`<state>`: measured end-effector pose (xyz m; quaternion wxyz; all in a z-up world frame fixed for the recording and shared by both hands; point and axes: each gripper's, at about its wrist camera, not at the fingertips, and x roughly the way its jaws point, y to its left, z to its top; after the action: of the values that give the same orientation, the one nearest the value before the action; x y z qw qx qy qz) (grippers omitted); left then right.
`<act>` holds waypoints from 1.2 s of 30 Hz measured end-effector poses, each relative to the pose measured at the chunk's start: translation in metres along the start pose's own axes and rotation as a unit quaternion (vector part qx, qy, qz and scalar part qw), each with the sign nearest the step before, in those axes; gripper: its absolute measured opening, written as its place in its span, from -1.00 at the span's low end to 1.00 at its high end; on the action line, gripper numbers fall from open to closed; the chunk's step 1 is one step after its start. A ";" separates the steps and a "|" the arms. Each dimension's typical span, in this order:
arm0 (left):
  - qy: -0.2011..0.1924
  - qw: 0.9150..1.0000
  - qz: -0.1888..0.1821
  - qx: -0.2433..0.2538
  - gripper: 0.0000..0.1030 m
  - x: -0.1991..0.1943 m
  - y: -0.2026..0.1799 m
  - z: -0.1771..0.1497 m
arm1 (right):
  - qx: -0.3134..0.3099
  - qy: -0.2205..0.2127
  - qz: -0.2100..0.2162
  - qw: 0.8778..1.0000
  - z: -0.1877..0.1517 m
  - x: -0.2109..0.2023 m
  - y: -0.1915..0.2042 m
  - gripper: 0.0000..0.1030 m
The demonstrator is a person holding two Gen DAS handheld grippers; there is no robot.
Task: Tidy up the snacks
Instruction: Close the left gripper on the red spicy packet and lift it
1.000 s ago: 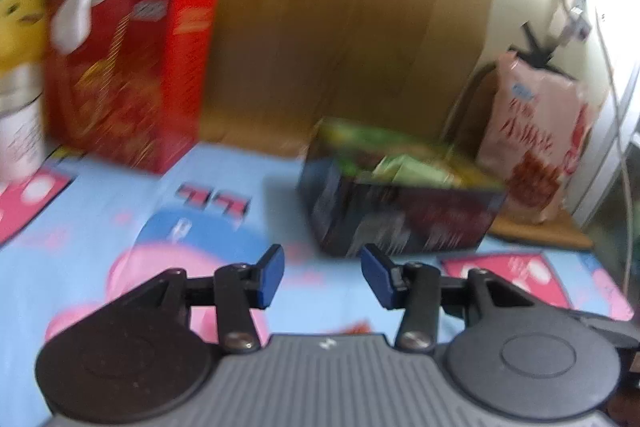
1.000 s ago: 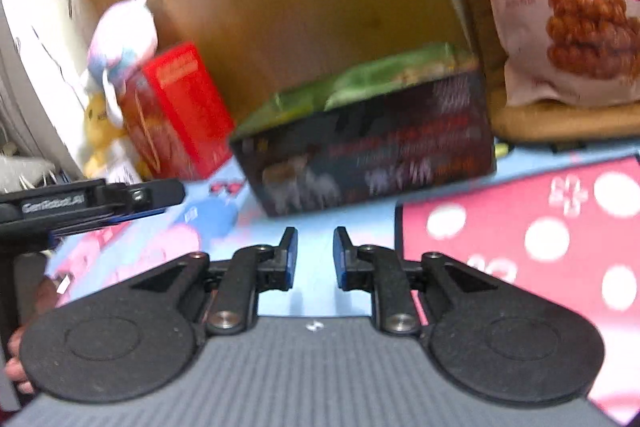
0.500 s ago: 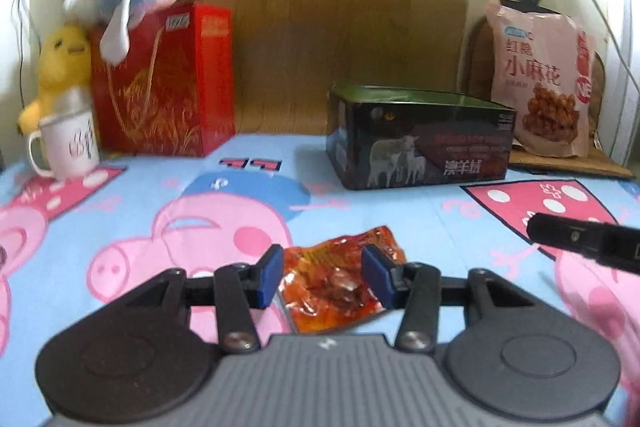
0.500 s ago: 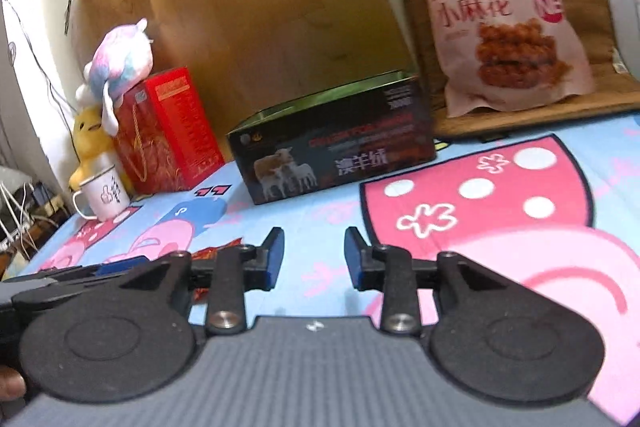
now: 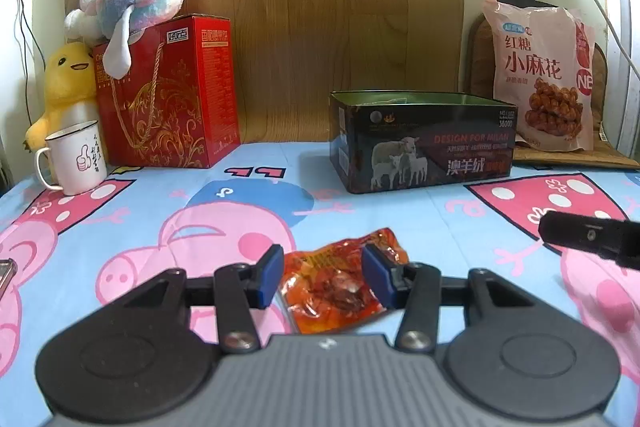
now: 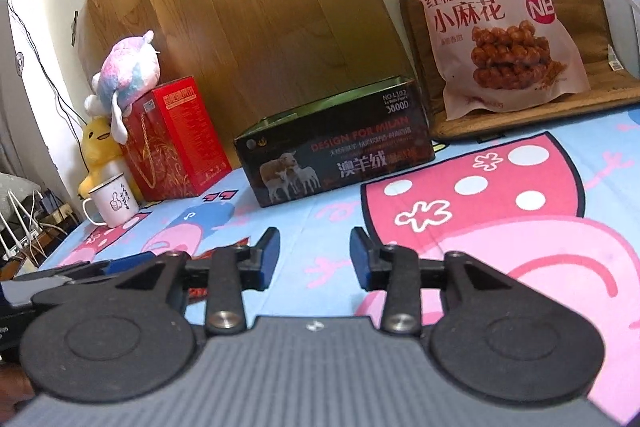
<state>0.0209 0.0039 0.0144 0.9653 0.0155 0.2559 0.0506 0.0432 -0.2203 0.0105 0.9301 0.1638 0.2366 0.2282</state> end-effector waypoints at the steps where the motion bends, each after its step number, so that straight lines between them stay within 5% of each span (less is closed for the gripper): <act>1: -0.001 1.000 0.000 0.000 -0.14 0.000 0.000 0.000 | -0.003 0.000 0.002 1.000 0.000 0.000 0.001 -0.19; 8: -0.006 1.000 -0.017 -0.009 -0.12 -0.003 0.004 -0.001 | -0.008 0.005 0.005 1.000 0.000 0.001 0.003 -0.18; 17: -0.007 0.990 -0.036 -0.137 -0.06 -0.001 0.074 -0.001 | -0.050 0.072 0.028 0.996 -0.001 0.022 0.017 -0.18; 21: 0.026 0.980 -0.042 -0.191 -0.06 0.014 0.096 -0.001 | -0.058 0.093 0.040 0.993 0.000 0.033 0.023 -0.18; 27: 0.050 0.975 -0.072 -0.203 -0.08 0.020 0.097 -0.003 | -0.024 0.135 0.090 0.986 0.002 0.057 0.032 -0.17; 31: 0.056 0.979 -0.102 -0.166 -0.08 0.022 0.083 -0.001 | -0.004 0.149 0.116 0.982 0.002 0.064 0.039 -0.20; 33: 0.059 0.983 -0.102 -0.138 -0.19 0.021 0.072 0.000 | 0.000 0.161 0.128 0.979 0.001 0.068 0.043 -0.49; 36: 0.058 0.983 -0.102 -0.141 -0.19 0.020 0.073 -0.001 | 0.025 0.173 0.157 0.972 0.000 0.072 0.044 -0.56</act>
<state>0.0315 0.0783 0.0078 0.9414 -0.1499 0.3018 -0.0119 0.0843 -0.1476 0.0029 0.8232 0.1799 0.3709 0.3905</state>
